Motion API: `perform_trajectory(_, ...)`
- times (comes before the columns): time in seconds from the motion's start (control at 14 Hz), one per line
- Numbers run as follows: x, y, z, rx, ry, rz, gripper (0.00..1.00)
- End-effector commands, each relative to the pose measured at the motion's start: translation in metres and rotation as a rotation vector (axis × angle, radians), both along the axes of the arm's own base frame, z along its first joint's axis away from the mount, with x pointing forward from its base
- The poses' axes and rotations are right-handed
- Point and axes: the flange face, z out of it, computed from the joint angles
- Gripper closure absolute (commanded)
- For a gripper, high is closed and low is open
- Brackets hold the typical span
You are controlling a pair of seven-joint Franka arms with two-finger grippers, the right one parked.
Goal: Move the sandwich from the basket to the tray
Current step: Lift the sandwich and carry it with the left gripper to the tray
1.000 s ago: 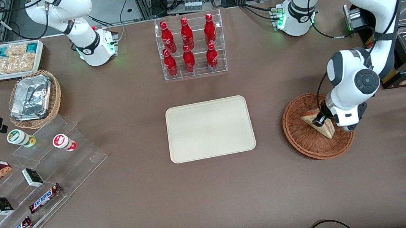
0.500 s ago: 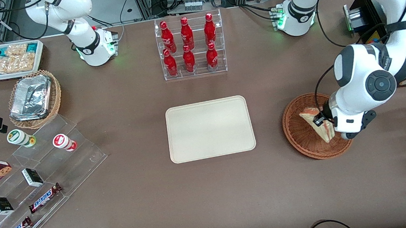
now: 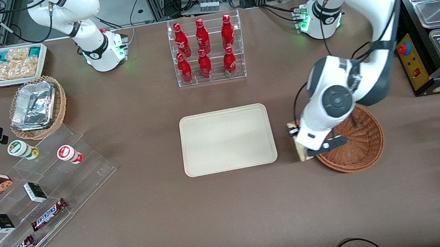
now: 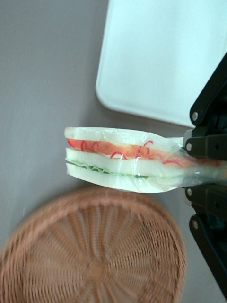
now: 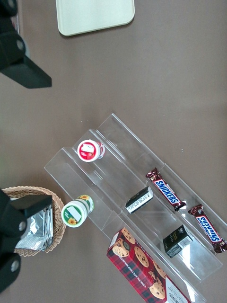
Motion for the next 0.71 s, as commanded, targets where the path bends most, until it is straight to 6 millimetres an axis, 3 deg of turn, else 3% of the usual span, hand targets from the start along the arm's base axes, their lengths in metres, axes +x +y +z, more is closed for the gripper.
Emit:
perform_trajectory(0.0,-0.002,-0.055,-0.022,-0.012,0.0,-0.077,1.0)
perform_trajectory(0.07,-0.009,-0.083,-0.032,-0.004,-0.002,-0.061,1.0)
perform_trajectory(0.21,-0.011,-0.117,-0.036,-0.004,-0.021,-0.009,1.0)
perform_trajectory(0.36,-0.034,-0.159,-0.043,0.002,-0.025,0.0,1.0)
perform_trajectory(0.64,-0.061,-0.206,-0.06,0.009,-0.026,-0.006,1.0)
